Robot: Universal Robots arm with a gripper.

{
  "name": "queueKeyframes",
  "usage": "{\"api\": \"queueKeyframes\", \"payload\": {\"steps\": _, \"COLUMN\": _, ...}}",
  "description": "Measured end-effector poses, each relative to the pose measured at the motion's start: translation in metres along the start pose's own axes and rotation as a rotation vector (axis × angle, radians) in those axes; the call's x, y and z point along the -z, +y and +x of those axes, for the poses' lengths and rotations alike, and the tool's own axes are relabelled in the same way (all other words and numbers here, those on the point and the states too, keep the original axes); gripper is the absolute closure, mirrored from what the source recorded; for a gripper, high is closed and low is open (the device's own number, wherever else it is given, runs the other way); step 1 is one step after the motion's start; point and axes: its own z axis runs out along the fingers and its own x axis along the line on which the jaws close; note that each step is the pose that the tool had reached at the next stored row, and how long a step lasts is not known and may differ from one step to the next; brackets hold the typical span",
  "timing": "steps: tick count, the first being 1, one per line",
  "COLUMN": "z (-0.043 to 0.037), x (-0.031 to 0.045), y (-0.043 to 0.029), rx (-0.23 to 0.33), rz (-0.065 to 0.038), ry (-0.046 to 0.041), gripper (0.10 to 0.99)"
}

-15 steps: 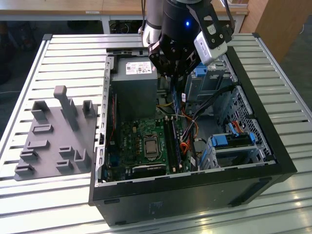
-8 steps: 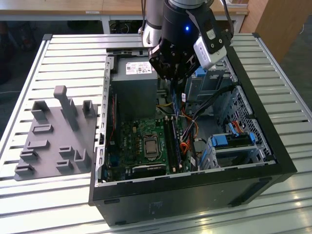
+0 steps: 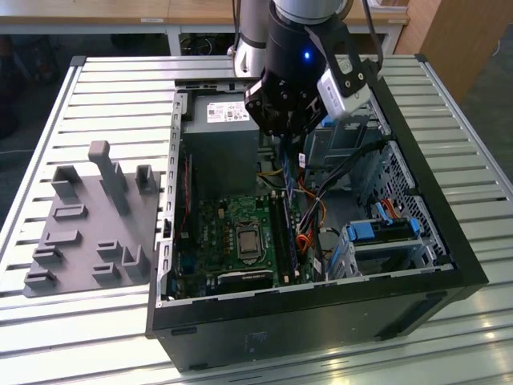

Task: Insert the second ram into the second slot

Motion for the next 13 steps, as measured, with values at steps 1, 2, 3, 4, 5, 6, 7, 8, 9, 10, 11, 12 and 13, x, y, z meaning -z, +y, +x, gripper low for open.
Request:
{"api": "queueKeyframes", "payload": {"steps": 1, "z": 0.0000, "x": -0.0007, "y": 0.0000, "rx": 0.000, "rz": 0.000, "ry": 0.0000, "gripper": 0.945}}
{"api": "queueKeyframes", "payload": {"steps": 2, "z": 0.0000, "x": -0.0015, "y": -0.0001, "rx": 0.000, "rz": 0.000, "ry": 0.0000, "gripper": 0.945}}
{"api": "queueKeyframes", "payload": {"steps": 3, "z": 0.0000, "x": -0.0021, "y": -0.0001, "rx": 0.000, "rz": 0.000, "ry": 0.0000, "gripper": 0.945}}
{"api": "queueKeyframes", "payload": {"steps": 4, "z": 0.0000, "x": -0.0026, "y": -0.0002, "rx": 0.000, "rz": 0.000, "ry": 0.0000, "gripper": 0.945}}
{"api": "queueKeyframes", "payload": {"steps": 5, "z": 0.0000, "x": -0.0031, "y": -0.0002, "rx": 0.000, "rz": 0.000, "ry": 0.0000, "gripper": 0.945}}
{"api": "queueKeyframes", "payload": {"steps": 6, "z": 0.0000, "x": -0.0035, "y": -0.0002, "rx": 0.000, "rz": 0.000, "ry": 0.0000, "gripper": 0.945}}
{"api": "queueKeyframes", "payload": {"steps": 7, "z": 0.0000, "x": -0.0039, "y": -0.0003, "rx": 0.000, "rz": 0.000, "ry": 0.0000, "gripper": 0.945}}
{"api": "queueKeyframes", "payload": {"steps": 8, "z": 0.0000, "x": -0.0042, "y": -0.0003, "rx": 0.000, "rz": 0.000, "ry": 0.0000, "gripper": 0.945}}
{"api": "queueKeyframes", "payload": {"steps": 9, "z": 0.0000, "x": -0.0045, "y": -0.0003, "rx": 0.000, "rz": 0.000, "ry": 0.0000, "gripper": 0.945}}
{"api": "queueKeyframes", "payload": {"steps": 10, "z": 0.0000, "x": -0.0049, "y": -0.0003, "rx": 0.000, "rz": 0.000, "ry": 0.0000, "gripper": 0.945}}
{"api": "queueKeyframes", "payload": {"steps": 11, "z": 0.0000, "x": -0.0054, "y": -0.0003, "rx": 0.000, "rz": 0.000, "ry": 0.0000, "gripper": 0.945}}
{"api": "queueKeyframes", "payload": {"steps": 12, "z": 0.0001, "x": -0.0060, "y": -0.0004, "rx": 0.000, "rz": 0.000, "ry": 0.0000, "gripper": 0.945}}
{"api": "queueKeyframes", "payload": {"steps": 13, "z": 0.0001, "x": -0.0067, "y": -0.0005, "rx": 0.000, "rz": 0.000, "ry": 0.0000, "gripper": 0.945}}
